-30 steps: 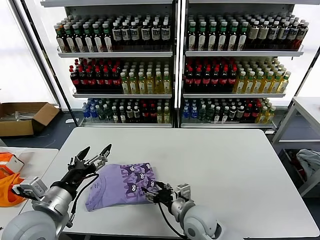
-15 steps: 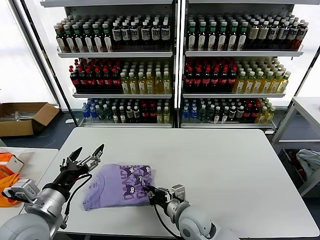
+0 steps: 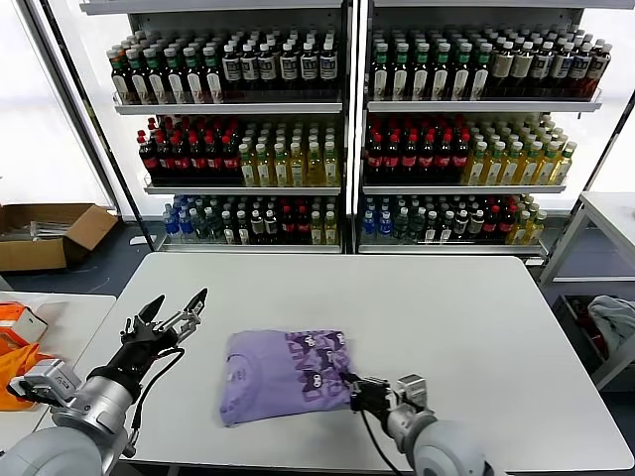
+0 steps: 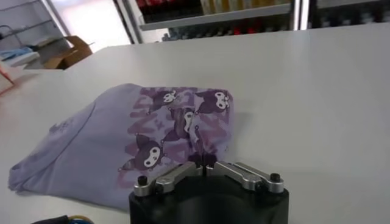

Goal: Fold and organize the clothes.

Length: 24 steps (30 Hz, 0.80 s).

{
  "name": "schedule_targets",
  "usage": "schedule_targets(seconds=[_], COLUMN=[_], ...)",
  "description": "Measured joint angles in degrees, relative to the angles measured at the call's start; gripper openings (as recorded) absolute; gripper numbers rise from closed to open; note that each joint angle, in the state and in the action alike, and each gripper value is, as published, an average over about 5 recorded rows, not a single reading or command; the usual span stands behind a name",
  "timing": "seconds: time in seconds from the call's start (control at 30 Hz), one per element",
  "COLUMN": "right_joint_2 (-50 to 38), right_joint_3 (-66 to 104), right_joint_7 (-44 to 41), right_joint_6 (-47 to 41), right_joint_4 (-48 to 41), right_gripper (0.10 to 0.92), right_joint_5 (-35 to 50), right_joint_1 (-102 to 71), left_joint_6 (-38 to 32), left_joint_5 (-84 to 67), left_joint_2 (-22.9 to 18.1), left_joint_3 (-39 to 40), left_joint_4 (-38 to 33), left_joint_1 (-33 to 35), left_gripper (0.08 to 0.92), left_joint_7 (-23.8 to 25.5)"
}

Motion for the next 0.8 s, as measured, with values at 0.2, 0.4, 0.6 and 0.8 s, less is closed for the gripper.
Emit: schedule_targets(seconds=[0.2, 0.4, 0.6, 0.8], right_joint_2=[-4.7, -7.1, -7.6, -6.9], right_joint_3=[7.7, 12.7, 16.7, 18.6], right_joint_7=[-1.6, -3.5, -5.4, -7.8], right_joint_6=[-0.4, -1.0, -0.1, 4.2], right_joint_4=[3.5, 6.4, 8.6, 9.0], right_gripper=[0.106, 0.157, 0.328, 0.501], right_joint_5=[0.4, -0.7, -1.9, -4.2], right_joint_1=[-6.0, -10.8, -13.8, -13.6], left_joint_6=[0.0, 0.1, 0.5, 0.8], left_joint_5=[0.6, 1.1, 1.2, 1.6], left_joint_2=[-0.6, -0.4, 0.2, 0.1], left_joint_3=[0.5, 0.6, 0.8, 1.7], left_joint_4=[-0.3, -0.5, -1.3, -1.5], left_joint_1=[0.7, 0.8, 0.5, -0.1], left_gripper=[0.823, 0.823, 0.823, 0.823], left_joint_7=[0.5, 0.9, 1.1, 1.2])
